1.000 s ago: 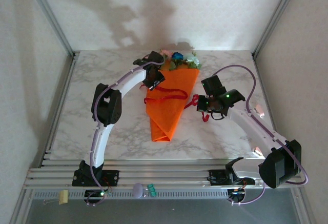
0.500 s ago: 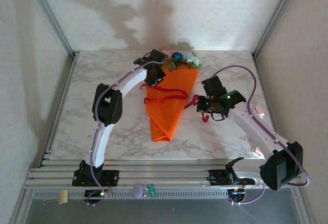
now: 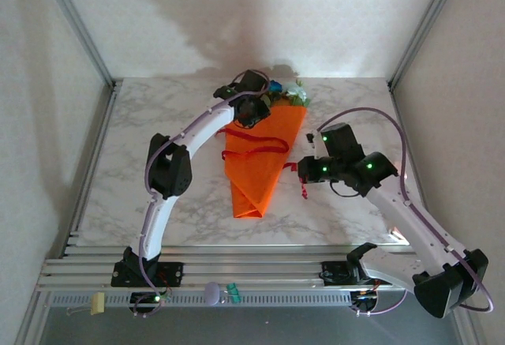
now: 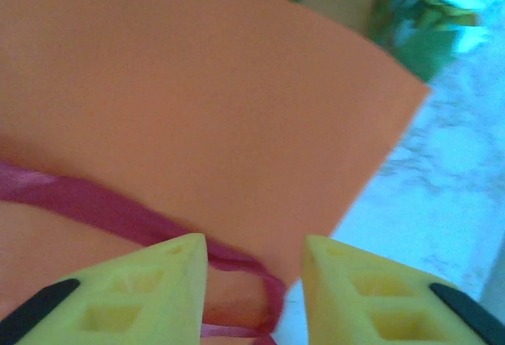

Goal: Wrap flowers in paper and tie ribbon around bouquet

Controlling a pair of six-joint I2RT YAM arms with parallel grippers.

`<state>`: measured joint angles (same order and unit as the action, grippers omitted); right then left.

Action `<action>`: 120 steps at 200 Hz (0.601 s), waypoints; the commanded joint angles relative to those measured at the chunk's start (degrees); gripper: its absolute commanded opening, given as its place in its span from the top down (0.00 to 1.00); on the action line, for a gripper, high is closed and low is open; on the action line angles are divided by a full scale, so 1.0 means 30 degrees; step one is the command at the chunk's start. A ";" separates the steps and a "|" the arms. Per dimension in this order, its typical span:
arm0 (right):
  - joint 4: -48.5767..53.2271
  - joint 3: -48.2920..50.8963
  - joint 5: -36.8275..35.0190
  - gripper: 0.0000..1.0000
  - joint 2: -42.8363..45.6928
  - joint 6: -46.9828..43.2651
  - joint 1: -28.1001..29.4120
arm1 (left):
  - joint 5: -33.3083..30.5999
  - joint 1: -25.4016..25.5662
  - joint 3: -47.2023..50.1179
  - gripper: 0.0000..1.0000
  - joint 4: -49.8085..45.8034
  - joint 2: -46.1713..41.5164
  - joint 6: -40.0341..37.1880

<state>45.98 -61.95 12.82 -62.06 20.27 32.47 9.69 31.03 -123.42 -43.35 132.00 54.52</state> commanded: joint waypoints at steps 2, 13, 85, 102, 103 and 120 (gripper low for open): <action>-0.0650 -0.0338 0.3000 1.00 -0.0368 -0.1268 0.1003 | -0.1178 -0.0696 0.1424 0.55 -0.1778 -0.0994 -0.0614; -0.1162 -0.0424 0.3180 1.00 -0.0489 -0.1239 0.1293 | -0.1235 -0.1027 0.1730 0.52 -0.2104 -0.0813 -0.0947; -0.1812 -0.1476 0.2549 1.00 -0.1763 -0.0885 0.2214 | -0.0851 -0.1392 0.1126 0.49 -0.1924 0.1394 0.0755; -0.1912 -0.1300 0.2294 1.00 -0.1634 -0.0723 0.2279 | -0.1046 -0.1395 0.1050 0.49 -0.2004 0.1770 0.1069; -0.1910 -0.1296 0.2277 1.00 -0.1635 -0.0708 0.2276 | -0.1055 -0.1401 0.1041 0.49 -0.2009 0.1794 0.1086; -0.1924 -0.1176 0.2030 1.00 -0.1578 -0.0622 0.2305 | -0.1579 -0.1401 0.0746 0.50 -0.2245 0.2157 0.1118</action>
<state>41.30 -64.93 20.51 -67.29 18.22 38.63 7.60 26.63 -118.87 -47.90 136.42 55.83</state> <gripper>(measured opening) 0.057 0.509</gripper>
